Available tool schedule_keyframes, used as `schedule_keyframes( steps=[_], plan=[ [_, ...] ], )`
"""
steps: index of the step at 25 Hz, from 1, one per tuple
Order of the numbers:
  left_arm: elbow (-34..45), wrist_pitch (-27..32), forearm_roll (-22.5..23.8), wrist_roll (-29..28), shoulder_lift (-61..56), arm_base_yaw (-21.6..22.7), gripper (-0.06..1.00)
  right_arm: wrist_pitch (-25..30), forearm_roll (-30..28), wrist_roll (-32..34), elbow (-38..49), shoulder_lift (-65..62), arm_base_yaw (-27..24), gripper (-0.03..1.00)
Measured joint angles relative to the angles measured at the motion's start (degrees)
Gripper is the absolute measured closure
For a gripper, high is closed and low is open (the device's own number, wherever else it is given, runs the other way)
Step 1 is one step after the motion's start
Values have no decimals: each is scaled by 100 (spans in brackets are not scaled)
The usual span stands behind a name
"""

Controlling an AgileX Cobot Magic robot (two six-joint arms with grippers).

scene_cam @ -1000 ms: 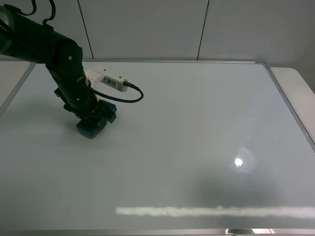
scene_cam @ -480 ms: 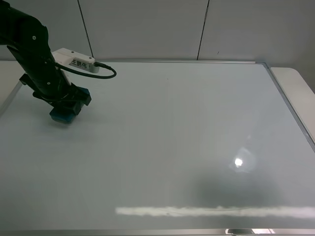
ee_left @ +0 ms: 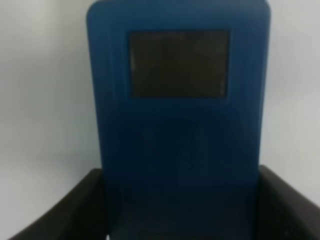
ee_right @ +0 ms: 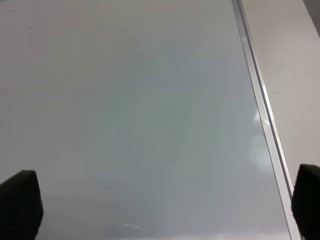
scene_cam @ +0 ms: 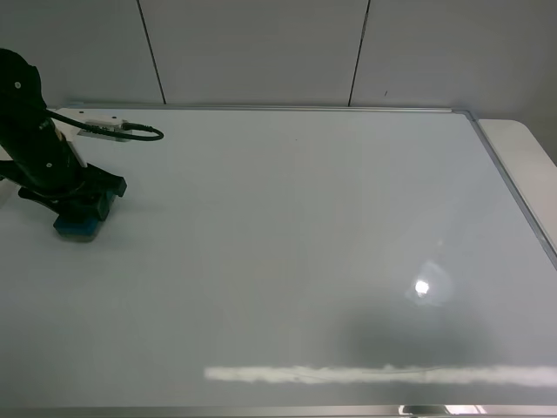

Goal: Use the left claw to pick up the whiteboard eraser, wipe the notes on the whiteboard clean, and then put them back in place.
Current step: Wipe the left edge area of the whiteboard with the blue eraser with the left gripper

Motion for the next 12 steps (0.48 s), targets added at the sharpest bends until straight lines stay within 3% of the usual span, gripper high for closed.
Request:
schedule_keyframes(
  steps=[12],
  plan=[
    [21,-71,-500,-17,0,-294,39,0,0,0,0,0,0,-3]
  ],
)
